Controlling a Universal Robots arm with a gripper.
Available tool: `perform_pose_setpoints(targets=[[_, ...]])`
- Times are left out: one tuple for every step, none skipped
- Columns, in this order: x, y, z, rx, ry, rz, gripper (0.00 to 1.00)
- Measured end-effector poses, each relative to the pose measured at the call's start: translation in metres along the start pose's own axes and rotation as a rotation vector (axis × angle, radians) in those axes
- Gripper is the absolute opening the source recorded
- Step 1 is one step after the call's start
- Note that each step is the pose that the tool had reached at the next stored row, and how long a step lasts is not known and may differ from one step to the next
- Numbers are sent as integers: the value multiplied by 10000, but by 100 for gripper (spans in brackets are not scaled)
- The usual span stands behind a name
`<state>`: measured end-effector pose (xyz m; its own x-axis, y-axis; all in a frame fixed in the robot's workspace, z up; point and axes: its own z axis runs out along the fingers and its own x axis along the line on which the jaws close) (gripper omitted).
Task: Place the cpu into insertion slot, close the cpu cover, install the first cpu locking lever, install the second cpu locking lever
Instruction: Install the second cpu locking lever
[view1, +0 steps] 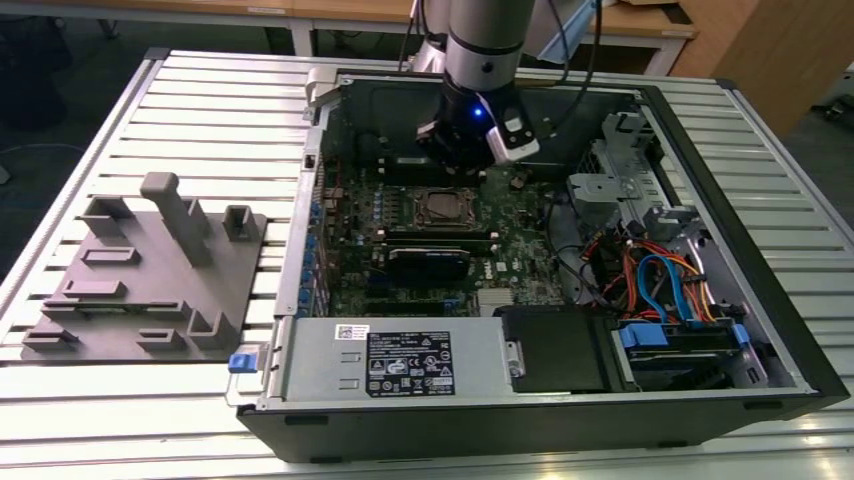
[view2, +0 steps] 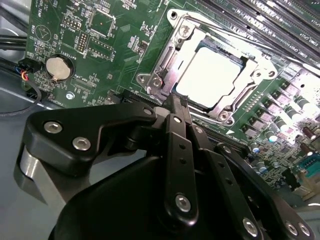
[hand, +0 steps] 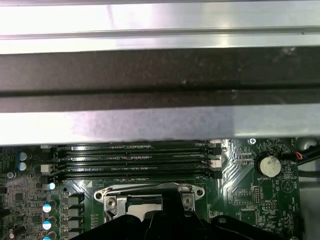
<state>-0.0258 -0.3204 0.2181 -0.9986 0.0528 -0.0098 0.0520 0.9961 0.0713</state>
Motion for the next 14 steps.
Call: perform_pose_setpoints(targets=[[0,1,-9,0,0,0,10],[0,1,-17,1,0,0,10],[0,2,-21,0,0,0,10],[-1,2,-20,-2,-1,0,10],[-1,2,-20,-3,-1,0,10],[0,2,-25,-1,0,0,10],[-1,0,-29,0,1,0,10],[-1,-2,-29,0,1,-1,10],[-1,-4,-29,-1,0,0,10],[-1,-6,-29,-1,0,0,10],[-2,-10,-29,0,0,-1,10],[-1,-14,-29,1,0,-1,10],[-2,-18,-29,1,0,0,10],[-2,-23,-30,1,0,-1,10]])
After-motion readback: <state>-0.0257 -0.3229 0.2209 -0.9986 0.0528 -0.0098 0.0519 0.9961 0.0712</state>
